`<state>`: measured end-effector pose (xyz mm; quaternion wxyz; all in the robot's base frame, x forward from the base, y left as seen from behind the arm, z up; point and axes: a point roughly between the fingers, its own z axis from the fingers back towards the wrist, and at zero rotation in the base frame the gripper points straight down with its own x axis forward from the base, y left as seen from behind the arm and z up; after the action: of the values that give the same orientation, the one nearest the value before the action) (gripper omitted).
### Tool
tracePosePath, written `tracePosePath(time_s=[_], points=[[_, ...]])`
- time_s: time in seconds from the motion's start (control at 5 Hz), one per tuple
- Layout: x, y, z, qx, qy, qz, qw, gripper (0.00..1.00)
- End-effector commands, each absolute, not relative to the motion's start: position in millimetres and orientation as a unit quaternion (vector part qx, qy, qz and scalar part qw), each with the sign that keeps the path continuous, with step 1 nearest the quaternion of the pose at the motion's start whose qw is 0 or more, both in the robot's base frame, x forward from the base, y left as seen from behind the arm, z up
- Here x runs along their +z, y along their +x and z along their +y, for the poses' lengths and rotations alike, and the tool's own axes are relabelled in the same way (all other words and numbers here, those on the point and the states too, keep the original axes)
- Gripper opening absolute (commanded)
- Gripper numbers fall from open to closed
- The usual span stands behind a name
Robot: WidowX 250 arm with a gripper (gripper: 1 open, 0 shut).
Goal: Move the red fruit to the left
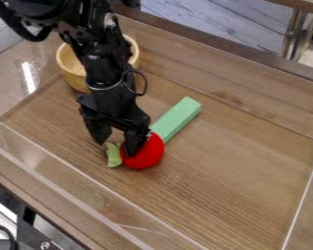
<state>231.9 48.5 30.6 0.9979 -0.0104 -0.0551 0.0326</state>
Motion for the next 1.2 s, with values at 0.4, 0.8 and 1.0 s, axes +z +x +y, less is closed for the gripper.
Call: tracePosePath(time_s=[0.4,0.8,1.0], points=[[32.1,241,36,0.090,-0.006,-0.061,0.994,1.00],[37.2,238,45,0.133,-0.008,-0.061,0.989,0.00],[57.3,236,53,0.195,-0.018,-0.067,0.978,0.00]])
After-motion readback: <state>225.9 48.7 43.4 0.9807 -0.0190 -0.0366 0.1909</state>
